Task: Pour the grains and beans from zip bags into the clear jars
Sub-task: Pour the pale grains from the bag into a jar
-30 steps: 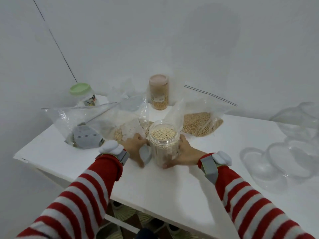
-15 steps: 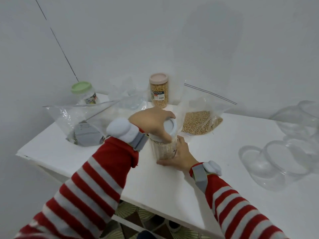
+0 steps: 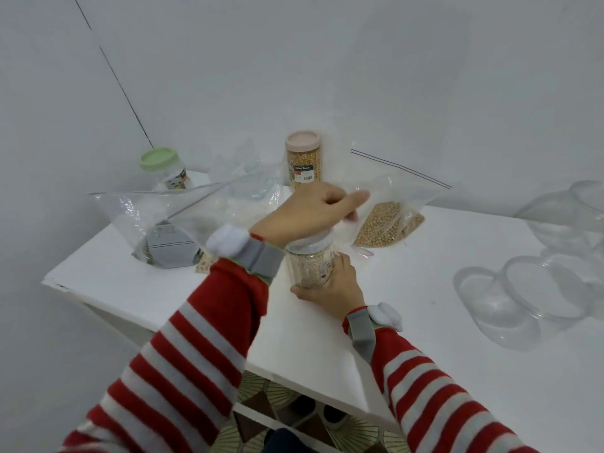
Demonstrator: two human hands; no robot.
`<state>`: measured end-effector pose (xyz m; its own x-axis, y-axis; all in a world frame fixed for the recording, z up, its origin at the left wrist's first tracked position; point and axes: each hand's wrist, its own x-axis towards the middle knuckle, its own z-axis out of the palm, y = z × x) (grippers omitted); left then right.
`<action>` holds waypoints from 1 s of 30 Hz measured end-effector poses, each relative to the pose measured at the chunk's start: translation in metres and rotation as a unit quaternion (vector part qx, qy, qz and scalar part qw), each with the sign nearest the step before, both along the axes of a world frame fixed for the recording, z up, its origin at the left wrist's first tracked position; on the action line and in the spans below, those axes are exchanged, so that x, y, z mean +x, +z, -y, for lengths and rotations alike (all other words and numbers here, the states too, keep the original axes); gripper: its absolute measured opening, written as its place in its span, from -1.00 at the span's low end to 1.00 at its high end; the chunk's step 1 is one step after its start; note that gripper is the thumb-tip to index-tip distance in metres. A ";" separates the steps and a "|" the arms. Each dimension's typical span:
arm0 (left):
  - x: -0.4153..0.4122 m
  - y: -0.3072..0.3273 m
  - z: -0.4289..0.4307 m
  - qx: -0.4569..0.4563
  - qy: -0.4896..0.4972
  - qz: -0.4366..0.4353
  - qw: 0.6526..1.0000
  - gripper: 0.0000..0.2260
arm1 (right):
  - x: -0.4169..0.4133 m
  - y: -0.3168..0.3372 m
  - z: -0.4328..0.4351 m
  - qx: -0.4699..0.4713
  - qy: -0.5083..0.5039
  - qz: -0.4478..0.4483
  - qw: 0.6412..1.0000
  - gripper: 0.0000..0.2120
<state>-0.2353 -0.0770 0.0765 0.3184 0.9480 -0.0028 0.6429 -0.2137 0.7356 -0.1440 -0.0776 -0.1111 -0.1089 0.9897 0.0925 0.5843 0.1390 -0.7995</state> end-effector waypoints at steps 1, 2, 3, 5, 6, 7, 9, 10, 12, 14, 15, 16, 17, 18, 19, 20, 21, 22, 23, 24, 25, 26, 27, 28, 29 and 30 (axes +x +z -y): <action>0.001 -0.011 -0.002 0.052 0.065 -0.075 0.994 -0.43 | -0.002 0.002 0.003 0.001 -0.005 0.001 1.000 -0.03; 0.003 -0.024 -0.001 0.057 0.126 -0.175 0.975 -0.30 | -0.005 0.004 0.006 0.011 -0.020 0.006 1.000 -0.03; 0.005 -0.035 0.001 0.039 0.171 -0.256 0.951 -0.21 | -0.011 0.002 0.009 0.042 -0.045 0.023 0.998 -0.07; 0.009 -0.049 0.000 0.052 0.226 -0.311 0.922 -0.12 | -0.018 -0.006 0.009 0.109 -0.087 0.049 0.989 -0.17; 0.009 -0.055 -0.003 0.082 0.224 -0.330 0.913 -0.09 | -0.021 -0.010 0.008 0.129 -0.091 0.049 0.986 -0.17; 0.004 -0.059 -0.008 0.097 0.198 -0.339 0.915 -0.11 | -0.023 -0.009 0.008 0.118 -0.086 0.043 0.988 -0.12; -0.012 -0.062 -0.021 0.087 0.137 -0.309 0.937 -0.31 | -0.023 -0.006 0.008 0.067 -0.072 0.004 0.995 0.02; -0.020 -0.061 -0.026 0.084 0.118 -0.284 0.948 -0.39 | -0.023 -0.007 0.007 0.066 -0.083 -0.017 0.994 0.03; -0.029 -0.061 -0.026 0.108 0.091 -0.250 0.958 -0.41 | -0.027 -0.011 0.007 0.072 -0.120 -0.028 0.990 -0.02; -0.030 -0.068 -0.016 0.171 0.098 -0.199 0.960 -0.29 | -0.037 -0.013 0.009 0.081 -0.146 -0.027 0.986 -0.05; -0.031 -0.073 -0.008 0.176 0.123 -0.152 0.965 -0.21 | -0.042 -0.012 0.010 0.074 -0.150 -0.021 0.986 -0.05; -0.033 -0.077 0.001 0.151 0.159 -0.099 0.971 -0.15 | -0.045 -0.011 0.012 0.053 -0.143 -0.011 0.988 -0.02; -0.035 -0.080 0.005 0.113 0.194 -0.052 0.973 -0.10 | -0.042 -0.008 0.013 0.022 -0.120 0.003 0.993 0.02; -0.038 -0.083 0.008 0.080 0.221 -0.021 0.972 -0.05 | -0.036 -0.008 0.011 -0.006 -0.078 0.027 0.997 0.03; -0.041 -0.084 0.006 0.067 0.234 -0.007 0.970 -0.03 | -0.027 -0.007 0.007 -0.031 -0.026 0.048 0.998 -0.02; -0.044 -0.083 -0.001 0.068 0.236 -0.009 0.969 -0.03 | -0.015 -0.004 0.000 -0.051 0.021 0.055 0.997 -0.13; -0.045 -0.081 -0.009 0.072 0.232 -0.013 0.970 -0.04 | -0.001 0.003 -0.005 -0.067 0.060 0.051 0.995 -0.26; -0.047 -0.074 -0.021 0.072 0.219 -0.023 0.973 -0.07 | 0.014 0.012 -0.012 -0.082 0.079 0.035 0.993 -0.41; -0.047 -0.066 -0.034 0.071 0.202 -0.031 0.976 -0.10 | 0.027 0.025 -0.020 -0.104 0.079 0.024 0.991 -0.57; -0.048 -0.057 -0.050 0.074 0.182 -0.043 0.980 -0.13 | 0.039 0.036 -0.028 -0.132 0.078 0.017 0.988 -0.75; -0.048 -0.048 -0.069 0.082 0.159 -0.051 0.983 -0.17 | 0.049 0.047 -0.033 -0.162 0.085 0.022 0.983 -0.87; -0.047 -0.037 -0.088 0.090 0.131 -0.065 0.985 -0.22 | 0.057 0.058 -0.037 -0.188 0.108 0.040 0.975 -0.84; -0.046 -0.029 -0.112 0.092 0.099 -0.086 0.987 -0.23 | 0.061 0.068 -0.039 -0.211 0.144 0.071 0.964 -0.80; -0.045 -0.021 -0.136 0.085 0.068 -0.122 0.987 -0.20 | 0.062 0.077 -0.039 -0.229 0.183 0.096 0.951 -0.79; -0.043 -0.015 -0.161 0.078 0.040 -0.162 0.983 -0.14 | 0.060 0.084 -0.039 -0.242 0.217 0.111 0.939 -0.79; -0.040 -0.008 -0.182 0.069 0.018 -0.201 0.977 -0.09 | 0.055 0.087 -0.040 -0.245 0.238 0.116 0.933 -0.78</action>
